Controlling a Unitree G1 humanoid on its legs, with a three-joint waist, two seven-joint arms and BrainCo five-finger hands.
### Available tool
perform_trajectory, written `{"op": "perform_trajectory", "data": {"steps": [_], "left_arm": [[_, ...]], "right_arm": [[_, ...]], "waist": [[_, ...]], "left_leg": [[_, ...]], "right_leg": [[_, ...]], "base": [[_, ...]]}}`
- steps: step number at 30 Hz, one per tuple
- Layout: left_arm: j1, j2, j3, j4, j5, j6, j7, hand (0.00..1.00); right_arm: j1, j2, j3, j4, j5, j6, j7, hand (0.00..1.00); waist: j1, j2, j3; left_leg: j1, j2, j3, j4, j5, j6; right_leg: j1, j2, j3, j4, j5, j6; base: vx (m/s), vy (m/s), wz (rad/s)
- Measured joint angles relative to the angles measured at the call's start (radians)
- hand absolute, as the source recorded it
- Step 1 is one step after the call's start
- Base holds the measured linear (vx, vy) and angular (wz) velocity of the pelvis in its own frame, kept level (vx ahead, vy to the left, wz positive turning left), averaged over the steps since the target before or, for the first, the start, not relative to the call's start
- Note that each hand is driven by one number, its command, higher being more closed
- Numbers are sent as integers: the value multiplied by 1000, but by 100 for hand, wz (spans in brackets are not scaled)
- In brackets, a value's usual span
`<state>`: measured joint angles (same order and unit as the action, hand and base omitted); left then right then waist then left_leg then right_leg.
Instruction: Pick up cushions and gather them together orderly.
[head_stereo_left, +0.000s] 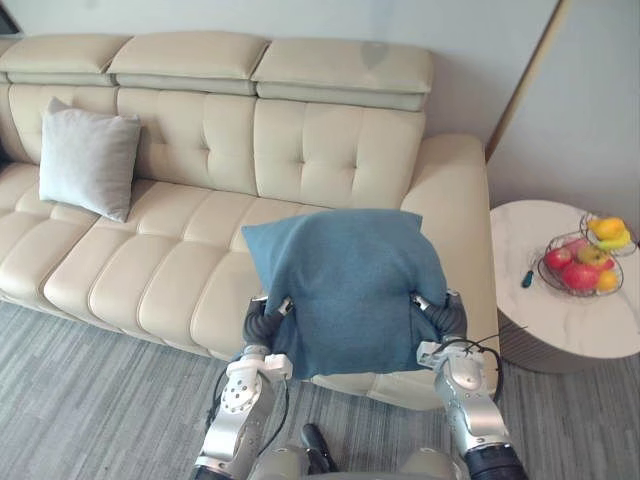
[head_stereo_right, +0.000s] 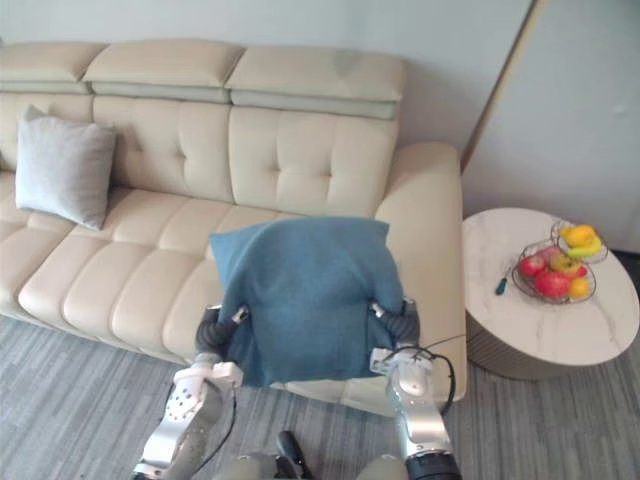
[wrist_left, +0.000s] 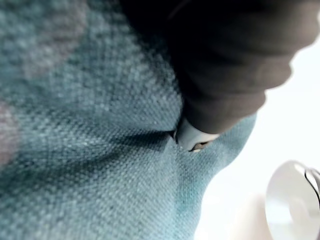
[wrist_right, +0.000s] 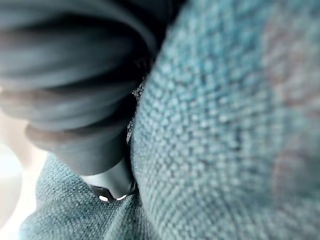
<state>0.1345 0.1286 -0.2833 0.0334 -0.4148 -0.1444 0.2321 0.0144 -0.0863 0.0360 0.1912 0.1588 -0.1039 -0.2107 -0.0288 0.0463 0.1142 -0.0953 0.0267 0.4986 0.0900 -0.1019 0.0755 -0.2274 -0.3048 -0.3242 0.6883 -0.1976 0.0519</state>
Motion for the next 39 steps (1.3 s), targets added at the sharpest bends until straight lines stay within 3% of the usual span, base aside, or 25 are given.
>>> {"op": "perform_trajectory", "data": {"steps": [2, 4, 5, 7, 8, 9, 10, 11, 12, 13, 15, 16, 18, 19, 20, 21, 22, 23, 25, 27, 31, 35, 39], "left_arm": [[3, 6, -5, 20, 0, 4, -7, 100], [1, 8, -13, 27, 0, 5, -20, 100], [0, 8, -24, 29, 1, 5, -22, 100], [1, 8, -41, 33, 1, 5, -27, 100], [-1, -3, -46, 51, 1, 6, -35, 100], [6, -6, -50, 59, 1, 7, -38, 100], [10, -5, -50, 59, 1, 8, -38, 100], [20, -6, -49, 58, 1, 11, -38, 100], [54, -6, -47, 44, 1, 23, -38, 100], [74, -6, -47, 33, 1, 25, -40, 100], [99, -15, -52, 22, 1, 25, -52, 100], [98, -23, -50, 18, 1, 25, -59, 100], [92, -28, -49, 3, 1, 25, -60, 100], [92, -25, -49, -8, 1, 25, -60, 100], [94, -27, -50, -11, 2, 25, -60, 100], [94, -27, -51, -11, 2, 26, -60, 100], [95, -14, -50, -10, 2, 28, -58, 100], [96, -1, -52, -11, 3, 28, -58, 100], [96, 11, -52, -11, 12, 28, -58, 100], [95, 14, -54, -11, 20, 28, -58, 100], [73, 44, -56, -11, 39, 27, -58, 100], [72, 45, -34, -10, 42, 32, -58, 100], [64, 31, -23, -10, 89, 43, -57, 100]], "right_arm": [[5, -7, 2, 0, 0, 0, 5, 100], [12, -18, 2, -1, 0, 0, 5, 100], [27, -28, 2, -6, 0, 0, 5, 100], [58, -34, -6, -22, -1, -1, 5, 100], [67, -40, -14, -21, -2, 1, 5, 100], [74, -35, -19, -25, -3, 2, 5, 100], [77, -30, -19, -35, -4, 8, 4, 100], [93, -26, -17, -75, -4, 21, 3, 100], [129, -27, -3, -167, -4, 28, 3, 100], [143, -27, 2, -206, -4, 28, 3, 100], [146, -26, 5, -284, -4, 14, 4, 100], [141, -26, 5, -292, -4, 11, 4, 100], [128, -22, 4, -292, -4, 7, 0, 100], [128, -22, 3, -292, -4, 6, -4, 100], [129, -24, 0, -289, -5, 6, -6, 100], [129, -22, -3, -285, -5, 6, -6, 100], [132, 1, -3, -260, -6, 6, -7, 100], [151, 25, -7, -252, -8, 8, -7, 100], [159, 49, -7, -251, -26, 8, -7, 100], [159, 46, -7, -245, -33, 7, -6, 100], [148, 44, -6, -143, -43, -1, -5, 100], [108, 26, 4, -9, -70, 2, -5, 100], [108, 3, 10, 27, -102, 21, -5, 100]], "waist": [[-18, -6, 1], [-36, -9, -1], [-41, -11, -2], [-48, -24, -5], [-52, -21, -2], [-38, -9, -5], [-29, -8, -3], [-13, -6, -2], [16, -6, -1], [28, -10, -3], [35, -23, -7], [35, -30, -5], [40, -34, -4], [42, -38, -3], [42, -19, -14], [41, -13, -17], [41, -37, -17], [40, -69, -35], [39, -96, -51], [36, -95, -55], [33, -96, -58], [26, -91, -56], [15, -88, -52]], "left_leg": [[51, -39, -22, -55, 15, -23], [71, -66, -46, -71, 16, -21], [79, -81, -72, -65, 20, -14], [75, -101, -118, -21, -15, -12], [56, -89, -139, 60, -72, -18], [29, -55, -130, 151, -106, -46], [2, -26, -118, 238, -124, -52], [-34, 20, -98, 372, -142, -57], [-94, 107, -74, 595, -173, -67], [-105, 135, -77, 631, -186, -68], [-157, 195, -166, 602, -201, -76], [-168, 203, -213, 541, -198, -80], [-168, 196, -351, 358, -161, -128], [-160, 193, -431, 251, -118, -160], [-140, 198, -480, 161, -70, -177], [-131, 199, -476, 145, -8, -222], [-108, 175, -455, 151, 44, -241], [-105, 142, -420, 161, 28, -217], [-88, 103, -349, 193, -6, -184], [-73, 88, -320, 196, -24, -171], [-34, 82, -213, 187, -46, -163], [-4, 85, -114, 140, -39, -163], [-8, 83, -151, 140, -39, -164]], "right_leg": [[-46, 84, -7, -93, -22, 0], [-70, 144, 26, -213, -7, -2], [-78, 180, 87, -284, 28, -9], [-72, 199, 147, -339, 103, -44], [-57, 196, 134, -338, 111, -60], [-27, 210, 123, -367, 102, -63], [-4, 223, 121, -388, 102, -64], [34, 241, 121, -415, 104, -67], [101, 262, 140, -454, 102, -78], [122, 264, 151, -463, 98, -84], [161, 255, 178, -502, 96, -85], [161, 249, 192, -506, 96, -83], [161, 226, 229, -507, 93, -52], [161, 212, 250, -507, 88, -30], [161, 207, 274, -507, 82, 7], [163, 206, 285, -509, 80, 26], [182, 180, 320, -531, 88, 54], [185, 141, 331, -553, 105, 68], [174, 90, 359, -555, 133, 100], [175, 74, 368, -567, 157, 108], [128, 69, 427, -585, 212, 85], [71, 58, 216, -587, 250, 58], [67, 66, 222, -620, 263, 73]], "base": [[178, 96, 46], [250, 24, 62], [376, -38, 90], [349, -90, 83], [365, -122, 51], [363, -122, 30], [346, -115, 2], [317, -96, -25], [306, -74, -44], [285, -20, -54], [246, 29, -41], [238, 190, -42], [190, 288, -45], [166, 362, -55], [172, 397, -57], [191, 437, -64], [191, 405, -55], [179, 380, -51], [159, 368, -64], [82, 244, -60], [33, 162, -76], [-10, 41, -86], [-26, -20, -23]]}}
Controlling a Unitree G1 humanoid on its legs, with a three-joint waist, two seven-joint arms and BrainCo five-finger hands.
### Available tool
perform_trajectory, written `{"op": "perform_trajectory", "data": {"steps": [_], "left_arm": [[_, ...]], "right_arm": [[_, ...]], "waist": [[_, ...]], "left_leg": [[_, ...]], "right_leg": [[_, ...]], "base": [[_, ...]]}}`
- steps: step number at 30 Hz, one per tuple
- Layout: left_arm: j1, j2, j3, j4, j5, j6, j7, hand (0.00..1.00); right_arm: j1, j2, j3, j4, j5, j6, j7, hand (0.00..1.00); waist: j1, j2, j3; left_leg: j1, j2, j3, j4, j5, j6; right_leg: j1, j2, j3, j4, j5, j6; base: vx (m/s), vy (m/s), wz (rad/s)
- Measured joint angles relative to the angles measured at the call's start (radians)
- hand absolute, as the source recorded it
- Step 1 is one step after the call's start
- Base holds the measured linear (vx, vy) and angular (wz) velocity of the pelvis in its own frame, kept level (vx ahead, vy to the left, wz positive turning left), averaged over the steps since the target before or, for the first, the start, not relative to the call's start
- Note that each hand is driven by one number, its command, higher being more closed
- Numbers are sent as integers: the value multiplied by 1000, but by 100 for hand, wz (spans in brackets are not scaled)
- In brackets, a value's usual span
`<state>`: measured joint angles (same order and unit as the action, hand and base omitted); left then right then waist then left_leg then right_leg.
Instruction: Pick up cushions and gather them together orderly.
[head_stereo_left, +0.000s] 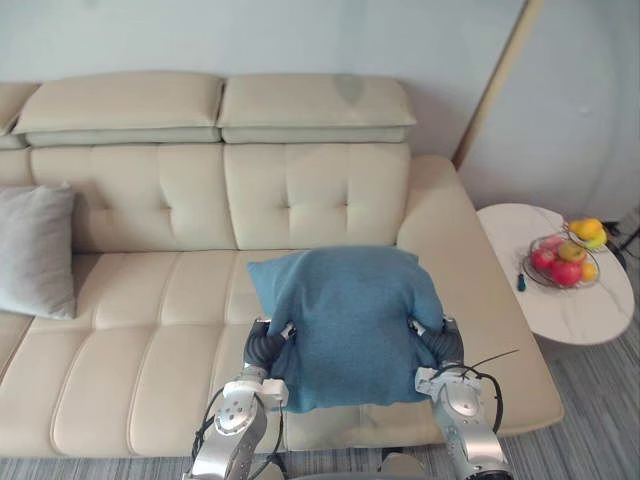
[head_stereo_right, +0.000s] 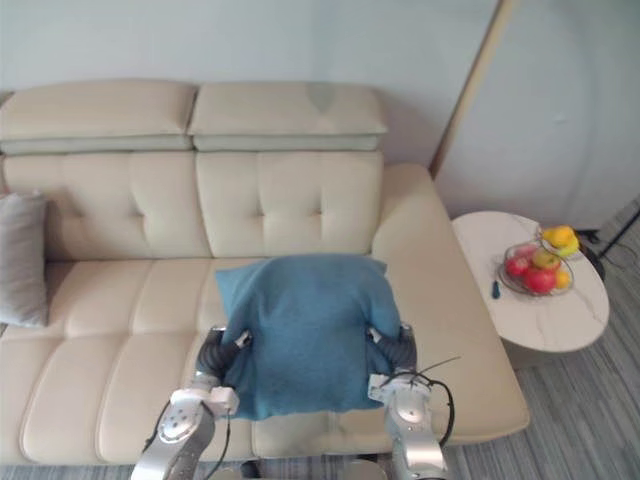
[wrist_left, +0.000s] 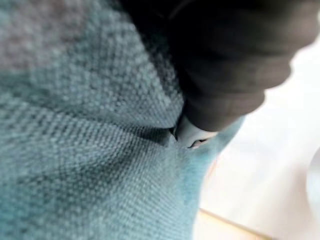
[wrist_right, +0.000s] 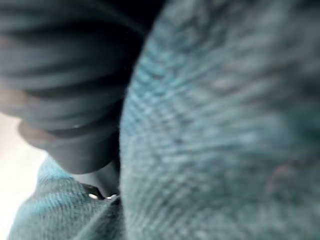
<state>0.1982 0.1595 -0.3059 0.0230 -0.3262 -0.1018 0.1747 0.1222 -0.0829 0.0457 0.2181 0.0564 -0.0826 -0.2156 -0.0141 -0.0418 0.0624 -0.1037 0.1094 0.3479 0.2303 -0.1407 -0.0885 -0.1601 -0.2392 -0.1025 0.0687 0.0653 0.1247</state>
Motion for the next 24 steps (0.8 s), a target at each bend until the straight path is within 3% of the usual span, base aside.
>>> {"op": "perform_trajectory", "data": {"steps": [3, 6, 8, 12, 17, 20, 21, 24], "left_arm": [[-33, -7, 24, 0, 34, 0, 24, 100], [-104, -1, 42, 1, 72, 0, 64, 100], [-196, 8, 41, 6, 98, 0, 98, 100], [-344, 3, 58, 8, 119, 0, 163, 100], [-760, 27, 82, 113, 130, -1, 292, 100], [-1046, 75, 104, 207, 143, -23, 361, 100], [-1102, 82, 115, 224, 151, -24, 377, 0], [-1293, 101, 169, 338, 160, -42, 433, 0]], "right_arm": [[-43, -2, 13, 0, -20, 0, -2, 100], [-106, -10, 42, 2, -43, 0, -25, 100], [-170, -15, 42, 2, -59, 6, -55, 100], [-324, -22, 40, 2, -86, 25, -114, 100], [-656, -82, 3, 10, -104, 43, -229, 100], [-979, -112, -52, 168, -128, 37, -303, 100], [-1044, -125, -52, 204, -130, 35, -318, 0], [-1268, -152, -77, 327, -136, 35, -372, 0]], "waist": [[3, 0, 28], [11, 2, 42], [17, -1, 85], [25, 12, 104], [34, 12, 142], [29, 15, 215], [28, 16, 230], [20, 28, 300]], "left_leg": [[-27, 2, -6, -14, -4, -16], [-84, -6, -48, -65, 33, -20], [-115, -9, -65, -73, 69, -14], [-224, 19, -86, -31, 82, -17], [-360, 24, -112, 3, 100, -14], [-427, 14, -130, -4, 132, -8], [-444, 11, -135, -8, 142, -8], [-493, 0, -161, -30, 176, -7]], "right_leg": [[-25, 5, -10, -37, 10, -19], [-67, 8, -57, -74, 28, -80], [-102, 6, -77, -60, 63, -62], [-201, 20, -108, -8, 73, -48], [-324, 15, -120, 28, 78, -45], [-375, 12, -131, 8, 110, -50], [-385, 13, -135, -7, 125, -54], [-401, 14, -150, -68, 172, -55]], "base": [[-103, -25, -7], [-68, -34, 4], [-28, -35, 22], [-14, -57, 9], [-70, -23, 13], [-88, -11, 15], [-84, -13, 16], [-50, 1, 18]]}}
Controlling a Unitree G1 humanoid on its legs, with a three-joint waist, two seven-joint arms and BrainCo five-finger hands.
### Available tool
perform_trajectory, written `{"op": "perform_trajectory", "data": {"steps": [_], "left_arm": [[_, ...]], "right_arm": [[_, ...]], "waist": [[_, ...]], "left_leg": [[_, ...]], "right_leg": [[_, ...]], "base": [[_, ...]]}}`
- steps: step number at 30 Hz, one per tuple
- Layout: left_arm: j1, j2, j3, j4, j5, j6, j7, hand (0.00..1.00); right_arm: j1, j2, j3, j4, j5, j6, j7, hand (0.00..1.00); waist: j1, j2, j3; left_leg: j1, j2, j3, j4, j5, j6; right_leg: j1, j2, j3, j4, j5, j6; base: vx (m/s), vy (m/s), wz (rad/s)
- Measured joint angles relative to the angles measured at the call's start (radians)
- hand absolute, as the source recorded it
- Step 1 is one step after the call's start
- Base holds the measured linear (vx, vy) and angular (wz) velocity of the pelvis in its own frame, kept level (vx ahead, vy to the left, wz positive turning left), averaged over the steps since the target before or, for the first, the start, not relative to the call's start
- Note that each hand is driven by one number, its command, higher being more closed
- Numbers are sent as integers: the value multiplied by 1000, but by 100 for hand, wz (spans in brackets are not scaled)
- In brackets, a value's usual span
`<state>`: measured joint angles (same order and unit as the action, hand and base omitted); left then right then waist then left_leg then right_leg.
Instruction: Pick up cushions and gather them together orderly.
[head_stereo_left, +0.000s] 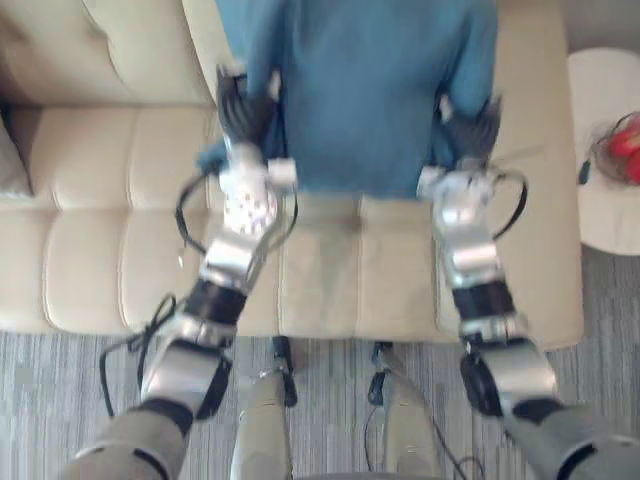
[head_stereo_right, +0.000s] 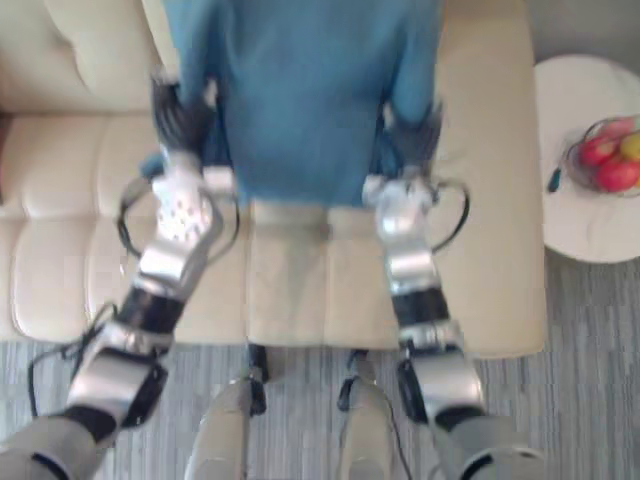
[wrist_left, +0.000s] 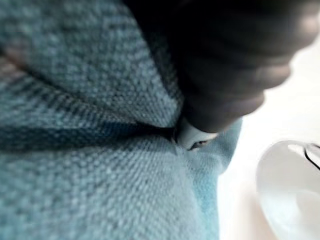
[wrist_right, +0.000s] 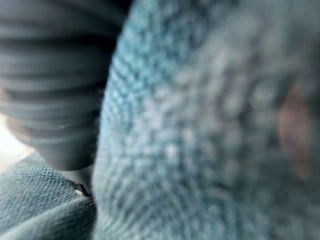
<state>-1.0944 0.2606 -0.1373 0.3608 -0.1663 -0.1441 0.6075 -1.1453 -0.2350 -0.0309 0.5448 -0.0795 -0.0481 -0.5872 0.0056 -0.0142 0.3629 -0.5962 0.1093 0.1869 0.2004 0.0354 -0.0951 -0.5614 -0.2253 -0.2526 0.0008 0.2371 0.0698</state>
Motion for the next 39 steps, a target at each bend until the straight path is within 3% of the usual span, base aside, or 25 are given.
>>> {"op": "perform_trajectory", "data": {"steps": [2, 6, 8, 12, 14, 21, 28, 35, 39], "left_arm": [[-109, 19, 20, 154, 0, -1, 7, 0], [-271, 49, 10, 456, -13, 24, -25, 0], [-310, 52, -2, 535, -18, 30, -67, 0], [-323, 39, 44, 579, -44, 44, -112, 0], [-318, -3, 135, 570, -80, 45, -126, 0], [-123, -117, 218, 386, -90, 24, -132, 0], [55, -118, 215, 255, -91, 26, -161, 0], [216, -65, 181, 98, -125, 18, -203, 0], [425, -61, 187, -34, -132, -6, -244, 0]], "right_arm": [[-123, -8, -39, 150, 7, 1, -18, 0], [-271, -12, -83, 369, 114, 12, 3, 0], [-303, -12, -116, 432, 209, 16, 29, 0], [-306, -16, -132, 450, 294, 20, 59, 0], [-291, -7, -129, 409, 323, 28, 81, 0], [-93, 84, -121, 202, 313, 25, 113, 0], [156, 157, -116, 13, 244, 21, 125, 0], [419, 84, -124, -272, 186, 8, 156, 0], [668, 68, -145, -410, 186, -2, 206, 0]], "waist": [[-6, 6, 35], [-11, 6, 35], [-12, 7, 37], [-12, 8, 40], [-7, 4, 92], [-3, 3, 120], [9, 3, 119], [14, 1, 114], [20, 1, 109]], "left_leg": [[-22, -4, -21, -7, 11, 2], [-87, -15, -49, -6, 19, 5], [-107, -18, -59, -5, 20, 7], [-160, -22, -59, 0, 25, 11], [-177, -13, -54, 12, 28, 11], [-189, 27, -41, 50, 24, 6], [-149, 56, -46, 99, 4, -7], [-11, 65, -41, 80, -4, -17], [99, 70, -37, 70, -17, -28]], "right_leg": [[-8, -1, -16, -9, 9, -4], [-57, -9, -35, -9, 13, -8], [-74, -11, -37, -9, 23, -7], [-126, -17, -35, -3, 25, -7], [-144, -10, -26, 3, 25, -7], [-172, 13, 0, 64, 20, -6], [-158, 18, 16, 195, -86, -4], [-39, 21, 10, 212, -118, -5], [52, 19, 1, 241, -157, -6]], "base": [[-55, 27, 24], [-38, 33, 17], [-24, 37, 9], [-36, 39, 4], [-34, 12, -8], [-18, -5, -10], [-33, -35, 3], [-12, -28, -1], [42, -25, 2]]}}
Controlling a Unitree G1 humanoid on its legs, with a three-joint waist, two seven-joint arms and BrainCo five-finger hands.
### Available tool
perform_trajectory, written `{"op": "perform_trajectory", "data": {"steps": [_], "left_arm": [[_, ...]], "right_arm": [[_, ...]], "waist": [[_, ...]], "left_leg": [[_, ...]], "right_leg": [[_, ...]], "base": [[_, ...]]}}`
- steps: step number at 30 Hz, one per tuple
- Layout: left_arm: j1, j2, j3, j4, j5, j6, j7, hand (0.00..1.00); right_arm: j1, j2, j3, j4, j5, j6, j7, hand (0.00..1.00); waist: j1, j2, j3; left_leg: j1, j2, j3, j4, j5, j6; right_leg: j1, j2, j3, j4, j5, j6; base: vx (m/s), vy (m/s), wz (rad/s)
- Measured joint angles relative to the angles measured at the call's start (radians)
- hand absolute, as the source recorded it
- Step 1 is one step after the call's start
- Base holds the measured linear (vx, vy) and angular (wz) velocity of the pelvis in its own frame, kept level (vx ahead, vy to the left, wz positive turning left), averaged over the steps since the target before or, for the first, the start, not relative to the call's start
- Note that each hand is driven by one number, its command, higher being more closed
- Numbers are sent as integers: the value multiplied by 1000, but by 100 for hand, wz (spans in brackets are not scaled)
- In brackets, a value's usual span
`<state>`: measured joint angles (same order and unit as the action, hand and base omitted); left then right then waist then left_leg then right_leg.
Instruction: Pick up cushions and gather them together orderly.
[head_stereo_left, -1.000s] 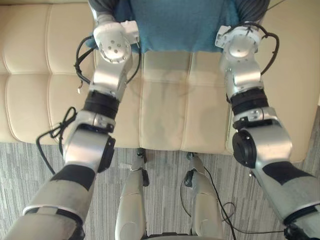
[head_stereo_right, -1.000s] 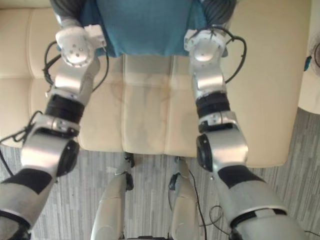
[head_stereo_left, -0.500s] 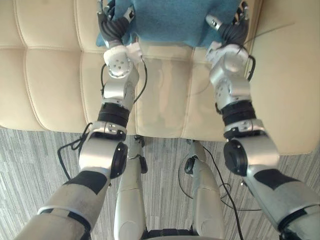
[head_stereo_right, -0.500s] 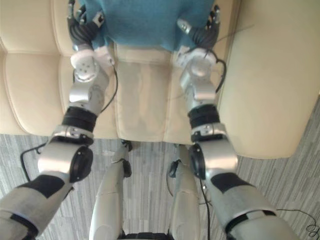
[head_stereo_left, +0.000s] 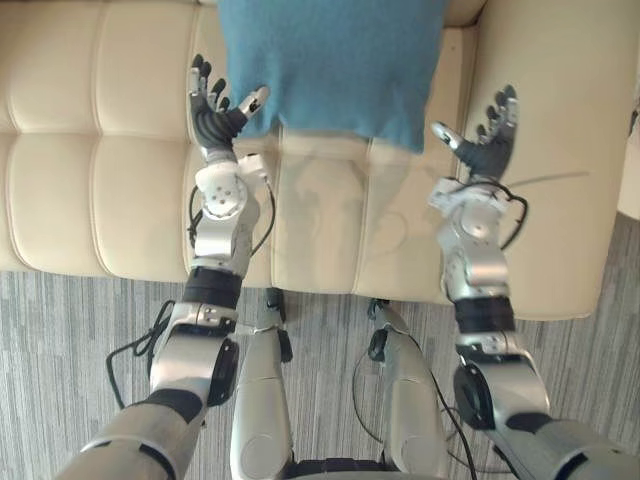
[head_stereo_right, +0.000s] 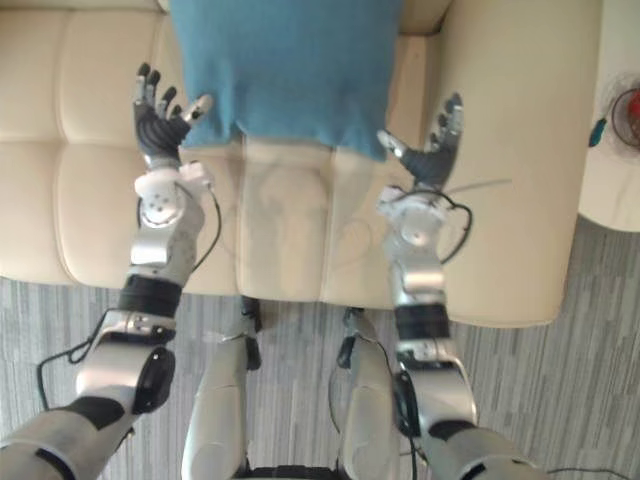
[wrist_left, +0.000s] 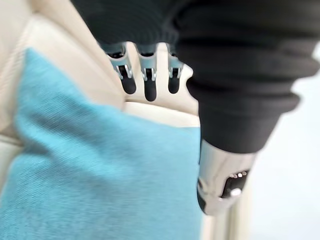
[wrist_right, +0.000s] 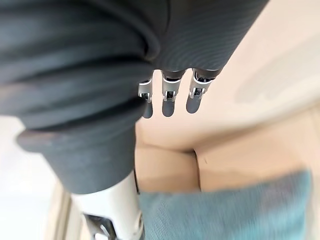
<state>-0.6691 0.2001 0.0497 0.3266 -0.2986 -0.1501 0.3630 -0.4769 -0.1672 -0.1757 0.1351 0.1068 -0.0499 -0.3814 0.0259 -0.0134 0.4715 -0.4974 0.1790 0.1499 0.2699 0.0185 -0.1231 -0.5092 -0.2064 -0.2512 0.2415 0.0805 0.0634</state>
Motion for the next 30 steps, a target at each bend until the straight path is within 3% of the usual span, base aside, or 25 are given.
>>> {"op": "perform_trajectory", "data": {"steps": [1, 2, 7, 15, 20, 30], "left_arm": [[95, -21, 3, -28, 0, -2, -13, 0], [210, -51, 5, -33, 0, -3, -33, 0], [537, -130, -2, 37, 6, 12, -131, 0], [686, -153, 11, 488, 157, 70, -245, 0], [723, -145, 39, 623, 241, 79, -259, 0], [740, -97, 41, 668, 299, 79, -260, 0]], "right_arm": [[92, 6, -7, -14, 0, -2, 17, 0], [195, 15, -7, -12, 0, -2, 45, 0], [464, 91, -4, 35, -31, -6, 155, 0], [583, 132, -33, 491, -70, -10, 236, 0], [583, 132, -96, 693, -63, -9, 250, 0], [550, 130, -95, 803, -67, -7, 261, 0]], "waist": [[1, 1, -21], [8, 1, -81], [17, -2, -187], [20, 0, -344], [19, -4, -371], [10, -39, -388]], "left_leg": [[30, 1, -3, -8, -7, -4], [34, 4, -2, -9, -21, -8], [165, 12, 6, -32, -53, -20], [349, -6, 20, -152, -51, -24], [431, -30, 22, -215, -42, -22], [470, -44, 44, -232, -43, -21]], "right_leg": [[26, -1, -8, 10, -19, -1], [28, 0, -12, 16, -37, 0], [148, 14, -17, 14, -82, 7], [314, 16, -27, -77, -93, 30], [411, 17, -25, -181, -51, 50], [437, 16, 13, -213, -28, 54]], "base": [[76, -44, 7], [91, -36, 6], [141, -13, -2], [97, 20, 2], [74, 38, -1], [25, 15, -10]]}}
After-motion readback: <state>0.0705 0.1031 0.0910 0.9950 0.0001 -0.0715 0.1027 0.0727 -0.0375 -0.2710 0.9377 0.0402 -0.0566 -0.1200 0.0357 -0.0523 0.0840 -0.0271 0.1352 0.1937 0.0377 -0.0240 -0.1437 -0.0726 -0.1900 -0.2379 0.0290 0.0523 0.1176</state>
